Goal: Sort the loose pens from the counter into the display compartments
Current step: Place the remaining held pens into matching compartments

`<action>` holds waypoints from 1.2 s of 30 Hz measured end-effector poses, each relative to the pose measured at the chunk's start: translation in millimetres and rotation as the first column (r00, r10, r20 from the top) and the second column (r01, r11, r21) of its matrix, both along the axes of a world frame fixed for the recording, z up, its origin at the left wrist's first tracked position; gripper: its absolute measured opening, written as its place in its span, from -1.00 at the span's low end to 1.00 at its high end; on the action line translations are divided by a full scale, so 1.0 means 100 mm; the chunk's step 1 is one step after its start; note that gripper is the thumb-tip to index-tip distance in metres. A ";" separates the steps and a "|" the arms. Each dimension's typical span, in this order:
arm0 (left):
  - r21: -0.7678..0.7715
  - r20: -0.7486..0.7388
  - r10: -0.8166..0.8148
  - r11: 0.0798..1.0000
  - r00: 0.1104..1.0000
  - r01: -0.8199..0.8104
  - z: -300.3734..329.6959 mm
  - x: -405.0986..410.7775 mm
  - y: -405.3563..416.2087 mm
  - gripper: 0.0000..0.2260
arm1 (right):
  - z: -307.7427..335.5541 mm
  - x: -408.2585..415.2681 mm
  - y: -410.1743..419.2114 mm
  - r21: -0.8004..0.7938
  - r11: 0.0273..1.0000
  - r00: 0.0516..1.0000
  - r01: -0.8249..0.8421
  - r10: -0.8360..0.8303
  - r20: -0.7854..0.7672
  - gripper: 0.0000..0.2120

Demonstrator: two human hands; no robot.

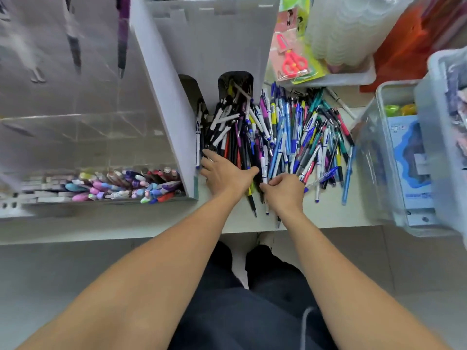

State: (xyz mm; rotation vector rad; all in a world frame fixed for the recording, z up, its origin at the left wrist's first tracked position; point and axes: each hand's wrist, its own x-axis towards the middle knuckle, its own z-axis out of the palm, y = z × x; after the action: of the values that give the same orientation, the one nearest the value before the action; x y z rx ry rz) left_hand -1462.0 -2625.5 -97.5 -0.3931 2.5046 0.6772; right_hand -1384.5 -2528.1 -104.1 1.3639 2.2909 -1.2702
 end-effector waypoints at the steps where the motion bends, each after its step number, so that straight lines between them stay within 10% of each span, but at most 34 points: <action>1: 0.009 0.003 0.014 1.000 1.000 -0.014 -0.02 -0.01 0.02 0.25 | -0.04 -0.01 0.01 -0.009 1.000 1.000 0.015 -0.016 -0.023 -0.80; 14: 0.353 0.029 0.012 0.935 1.000 -0.021 -0.15 -0.11 -0.12 -0.01 | -0.07 0.25 -0.22 0.124 0.988 0.980 -0.088 0.108 -0.170 -0.52; 19: 0.364 0.046 -0.018 0.931 0.999 0.000 -0.17 -0.19 -0.22 -0.12 | -0.09 0.33 -0.37 0.119 0.938 0.946 -0.324 0.320 0.057 -0.56; 31: 0.303 0.123 -0.218 0.937 0.968 0.172 0.08 -0.23 -0.53 -0.20 | -0.20 0.17 -0.31 0.185 0.952 0.967 -0.243 0.252 -0.026 -0.67; 36: 0.370 0.252 -0.180 0.926 0.951 0.077 0.27 -0.24 -0.58 -0.82 | -0.17 0.13 -0.32 0.194 0.948 0.967 -0.252 0.256 0.005 -0.66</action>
State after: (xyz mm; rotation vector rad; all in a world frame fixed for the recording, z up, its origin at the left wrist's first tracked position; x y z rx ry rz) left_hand -1485.9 -2683.1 -70.8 -0.1723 2.0635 0.9306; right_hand -1371.2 -2560.6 -121.4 1.0651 2.5595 -1.0087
